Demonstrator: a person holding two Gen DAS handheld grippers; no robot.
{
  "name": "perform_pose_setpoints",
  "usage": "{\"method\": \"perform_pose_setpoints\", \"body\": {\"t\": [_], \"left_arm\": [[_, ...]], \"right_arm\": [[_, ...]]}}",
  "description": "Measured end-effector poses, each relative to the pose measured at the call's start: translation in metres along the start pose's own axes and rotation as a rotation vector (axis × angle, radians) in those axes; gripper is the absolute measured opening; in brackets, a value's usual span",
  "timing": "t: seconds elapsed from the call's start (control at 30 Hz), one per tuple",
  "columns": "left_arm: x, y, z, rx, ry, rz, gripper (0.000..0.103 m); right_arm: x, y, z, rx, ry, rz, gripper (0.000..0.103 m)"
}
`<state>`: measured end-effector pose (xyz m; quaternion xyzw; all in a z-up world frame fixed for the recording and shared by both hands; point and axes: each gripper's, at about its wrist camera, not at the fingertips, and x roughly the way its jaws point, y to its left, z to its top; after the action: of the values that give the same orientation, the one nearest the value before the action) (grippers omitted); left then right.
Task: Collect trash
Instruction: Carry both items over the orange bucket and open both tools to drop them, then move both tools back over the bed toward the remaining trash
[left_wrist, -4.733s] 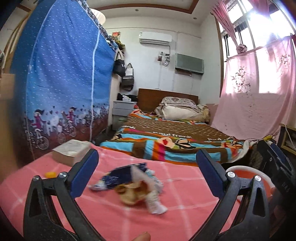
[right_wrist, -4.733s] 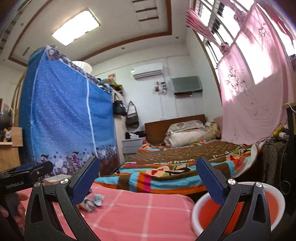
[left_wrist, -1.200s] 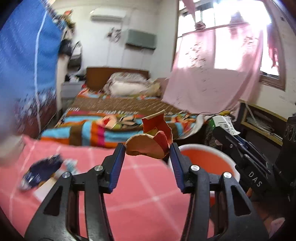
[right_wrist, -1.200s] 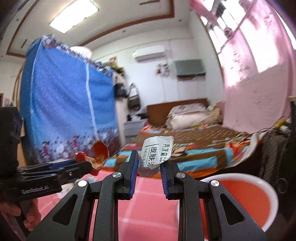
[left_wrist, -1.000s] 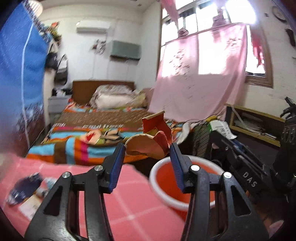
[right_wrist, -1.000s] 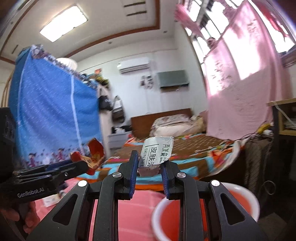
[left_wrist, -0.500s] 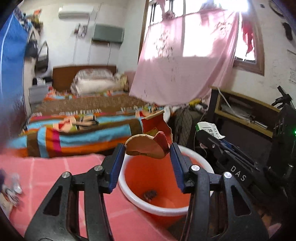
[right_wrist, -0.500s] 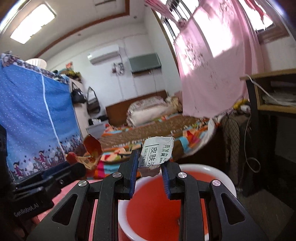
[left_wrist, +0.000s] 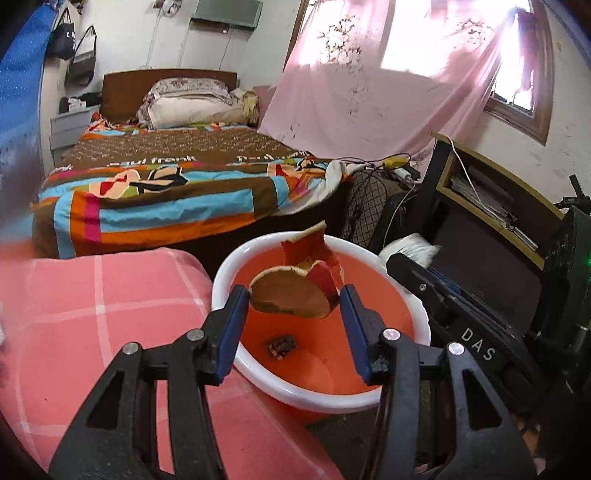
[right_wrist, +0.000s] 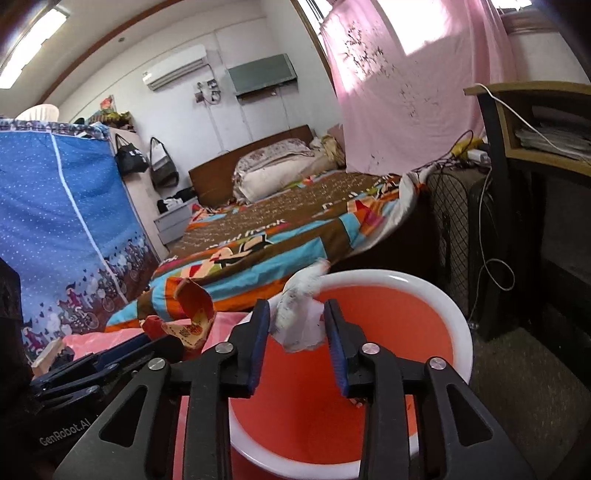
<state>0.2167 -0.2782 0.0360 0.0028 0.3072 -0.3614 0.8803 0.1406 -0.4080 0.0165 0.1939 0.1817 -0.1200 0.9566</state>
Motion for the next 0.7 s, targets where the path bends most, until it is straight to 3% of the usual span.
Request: {"method": "perform_pose_setpoints", "body": {"t": [0.17,0.5,0.63,0.7], "left_arm": [[0.004,-0.002,0.001,-0.005,0.019,0.009,0.087],[-0.001,0.005,0.002,-0.018,0.004,0.038,0.092],[-0.012,0.014,0.003,-0.042,-0.039,0.066,0.092],[-0.022,0.020,0.003,-0.063,-0.083,0.105,0.093]], "right_arm": [[-0.001,-0.002,0.002,0.009,-0.004,-0.010,0.043],[-0.003,-0.005,0.005,0.016,-0.020,-0.025,0.046],[-0.005,-0.002,0.007,0.009,-0.036,-0.023,0.049],[-0.007,0.001,0.008,0.002,-0.053,-0.022,0.055]]}}
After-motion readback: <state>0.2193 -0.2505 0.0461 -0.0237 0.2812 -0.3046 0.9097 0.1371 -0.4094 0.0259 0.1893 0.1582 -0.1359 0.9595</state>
